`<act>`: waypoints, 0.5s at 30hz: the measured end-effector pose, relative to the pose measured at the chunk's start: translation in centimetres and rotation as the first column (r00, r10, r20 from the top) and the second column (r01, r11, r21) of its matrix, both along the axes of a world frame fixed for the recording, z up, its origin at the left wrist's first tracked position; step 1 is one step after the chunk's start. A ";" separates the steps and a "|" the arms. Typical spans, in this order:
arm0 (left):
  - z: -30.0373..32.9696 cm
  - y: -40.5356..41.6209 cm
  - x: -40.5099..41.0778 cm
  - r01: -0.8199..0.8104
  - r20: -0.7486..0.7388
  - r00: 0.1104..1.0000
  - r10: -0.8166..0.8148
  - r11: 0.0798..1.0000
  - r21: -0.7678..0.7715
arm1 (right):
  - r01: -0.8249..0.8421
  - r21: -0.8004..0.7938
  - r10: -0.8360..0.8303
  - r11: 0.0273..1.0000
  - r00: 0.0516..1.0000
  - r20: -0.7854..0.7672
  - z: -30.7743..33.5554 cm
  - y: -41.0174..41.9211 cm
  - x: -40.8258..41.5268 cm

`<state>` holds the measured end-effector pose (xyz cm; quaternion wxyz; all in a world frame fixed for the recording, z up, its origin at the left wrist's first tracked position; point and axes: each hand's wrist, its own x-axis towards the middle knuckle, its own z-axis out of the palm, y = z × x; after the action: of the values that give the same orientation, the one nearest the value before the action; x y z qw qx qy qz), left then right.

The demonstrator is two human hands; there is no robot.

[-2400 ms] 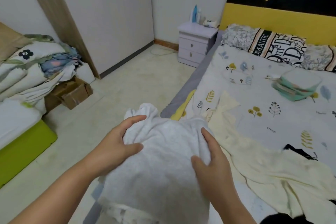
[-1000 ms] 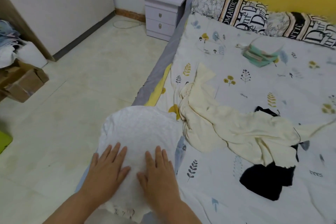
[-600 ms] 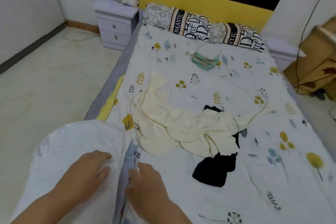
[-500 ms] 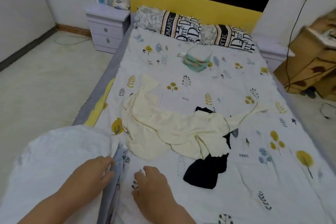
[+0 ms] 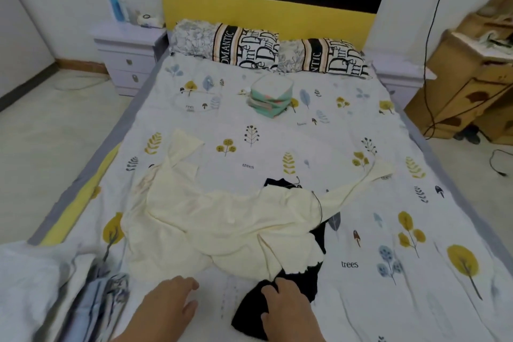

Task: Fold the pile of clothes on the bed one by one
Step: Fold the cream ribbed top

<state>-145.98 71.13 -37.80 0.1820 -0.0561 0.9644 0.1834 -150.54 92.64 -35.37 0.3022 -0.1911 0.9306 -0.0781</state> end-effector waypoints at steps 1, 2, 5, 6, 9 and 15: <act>-0.9 0.3 -0.8 -0.002 0.009 1.000 0.003 1.000 -0.020 | 0.012 0.001 -0.012 1.000 1.000 -0.014 -0.8 0.6 -0.9; -1.7 0.5 -1.6 -0.001 0.022 1.000 0.002 0.999 -0.043 | 0.022 0.004 -0.021 1.000 0.999 -0.033 -1.5 0.9 -1.9; -3.8 0.1 -4.1 0.002 0.033 0.999 0.001 0.995 -0.095 | 0.062 0.015 -0.061 0.998 0.994 -0.087 -4.1 1.4 -5.0; -4.4 -0.2 -5.1 -0.001 0.030 1.000 0.004 0.994 -0.109 | 0.085 0.021 -0.082 0.996 0.992 -0.099 -4.9 1.3 -6.2; -6.1 -1.5 -8.5 -0.044 -0.003 0.999 0.044 0.983 -0.178 | 0.136 0.052 -0.129 0.989 0.985 -0.116 -7.4 0.5 -9.7; -9.5 -4.8 -15.9 -0.125 -0.068 0.992 0.109 0.933 -0.337 | 0.120 0.069 -0.107 0.990 0.979 -0.175 -12.8 -1.8 -15.2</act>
<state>-161.91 66.36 -47.31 0.1352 -0.1396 0.9806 0.0255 -165.76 90.87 -48.15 0.2239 -0.1315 0.9648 -0.0415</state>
